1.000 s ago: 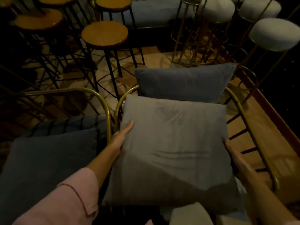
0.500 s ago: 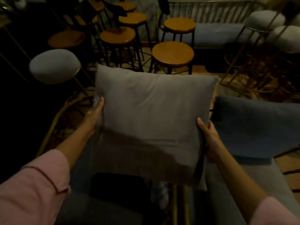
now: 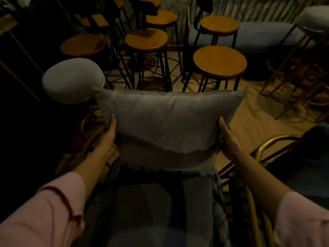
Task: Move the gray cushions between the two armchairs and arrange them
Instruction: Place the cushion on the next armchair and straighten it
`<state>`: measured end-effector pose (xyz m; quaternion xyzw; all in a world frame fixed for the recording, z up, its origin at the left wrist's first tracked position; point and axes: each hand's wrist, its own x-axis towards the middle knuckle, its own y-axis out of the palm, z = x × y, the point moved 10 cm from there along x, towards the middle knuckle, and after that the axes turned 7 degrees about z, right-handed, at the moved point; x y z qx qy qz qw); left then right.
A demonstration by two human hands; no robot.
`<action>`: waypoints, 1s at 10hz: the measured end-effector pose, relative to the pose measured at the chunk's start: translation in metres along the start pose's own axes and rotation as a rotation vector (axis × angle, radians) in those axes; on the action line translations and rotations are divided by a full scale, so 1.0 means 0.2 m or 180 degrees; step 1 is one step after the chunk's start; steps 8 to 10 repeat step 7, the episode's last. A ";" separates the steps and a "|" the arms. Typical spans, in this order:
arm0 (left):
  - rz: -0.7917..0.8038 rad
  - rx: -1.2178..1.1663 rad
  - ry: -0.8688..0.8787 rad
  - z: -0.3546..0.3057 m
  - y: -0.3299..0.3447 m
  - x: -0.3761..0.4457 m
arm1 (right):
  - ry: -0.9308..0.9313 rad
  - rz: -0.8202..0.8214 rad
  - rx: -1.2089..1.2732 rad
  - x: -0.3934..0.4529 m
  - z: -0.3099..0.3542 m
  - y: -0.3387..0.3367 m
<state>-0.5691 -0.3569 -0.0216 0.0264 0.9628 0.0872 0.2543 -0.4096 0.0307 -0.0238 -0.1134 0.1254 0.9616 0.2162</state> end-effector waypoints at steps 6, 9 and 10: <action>-0.0254 0.1009 -0.0402 0.57 -0.26 0.23 | 0.1409 -0.0582 -0.0452 -0.18 -0.41 -0.04; 0.0019 0.1364 -0.0754 0.61 -0.10 -0.06 | 0.1605 -0.0392 -0.1135 -0.31 -0.41 -0.08; 0.0019 0.1364 -0.0754 0.61 -0.10 -0.06 | 0.1605 -0.0392 -0.1135 -0.31 -0.41 -0.08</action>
